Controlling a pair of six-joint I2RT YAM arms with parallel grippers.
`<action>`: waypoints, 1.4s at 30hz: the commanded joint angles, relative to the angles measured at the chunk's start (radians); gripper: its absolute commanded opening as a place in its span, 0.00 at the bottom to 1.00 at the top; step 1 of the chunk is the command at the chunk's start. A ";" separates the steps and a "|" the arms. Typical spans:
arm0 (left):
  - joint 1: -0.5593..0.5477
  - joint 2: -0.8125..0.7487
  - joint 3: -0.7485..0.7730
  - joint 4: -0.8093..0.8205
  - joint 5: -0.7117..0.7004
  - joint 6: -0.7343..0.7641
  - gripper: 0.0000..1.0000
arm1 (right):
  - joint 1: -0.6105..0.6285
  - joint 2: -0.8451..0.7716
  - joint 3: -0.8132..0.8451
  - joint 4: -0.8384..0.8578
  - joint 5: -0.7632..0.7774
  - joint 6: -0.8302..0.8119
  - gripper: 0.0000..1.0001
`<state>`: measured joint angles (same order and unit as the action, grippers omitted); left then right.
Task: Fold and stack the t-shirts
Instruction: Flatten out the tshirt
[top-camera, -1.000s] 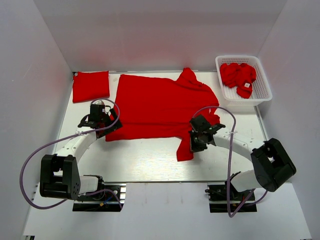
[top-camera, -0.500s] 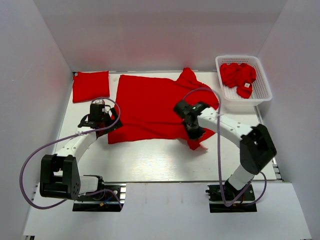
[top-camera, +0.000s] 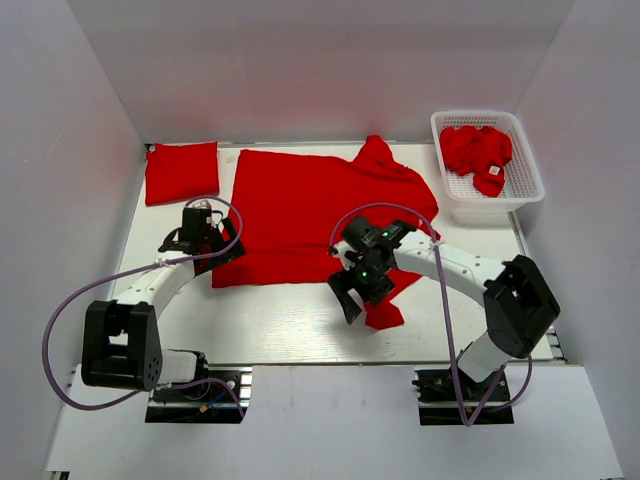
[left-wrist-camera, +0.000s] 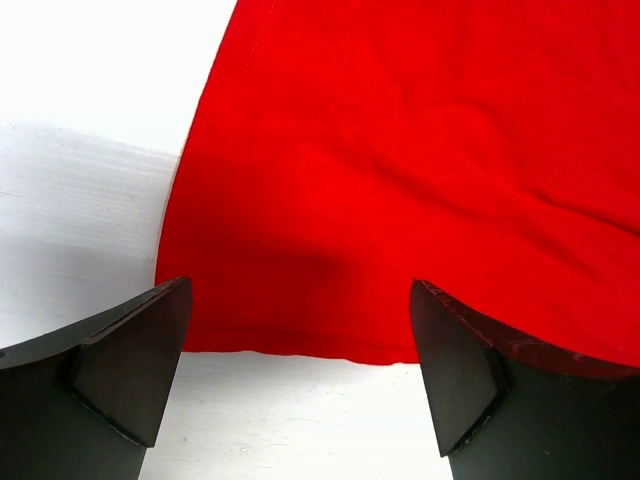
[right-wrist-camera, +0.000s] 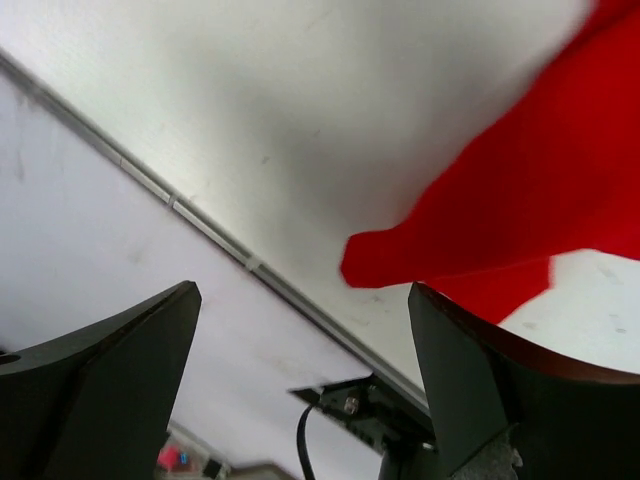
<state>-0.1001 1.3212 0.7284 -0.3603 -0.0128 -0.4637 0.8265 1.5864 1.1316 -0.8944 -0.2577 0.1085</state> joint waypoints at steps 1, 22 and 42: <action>-0.003 -0.008 0.025 0.015 -0.013 0.008 1.00 | -0.049 -0.055 0.001 0.099 0.092 0.068 0.90; -0.012 0.116 0.023 0.178 0.177 0.071 1.00 | -0.309 -0.055 -0.237 0.440 -0.054 0.212 0.90; -0.012 0.248 0.010 0.187 0.188 0.059 1.00 | -0.605 -0.043 -0.354 0.436 0.126 0.292 0.90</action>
<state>-0.1070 1.5440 0.7509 -0.1406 0.1692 -0.4046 0.2604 1.5238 0.7906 -0.3977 -0.3214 0.4561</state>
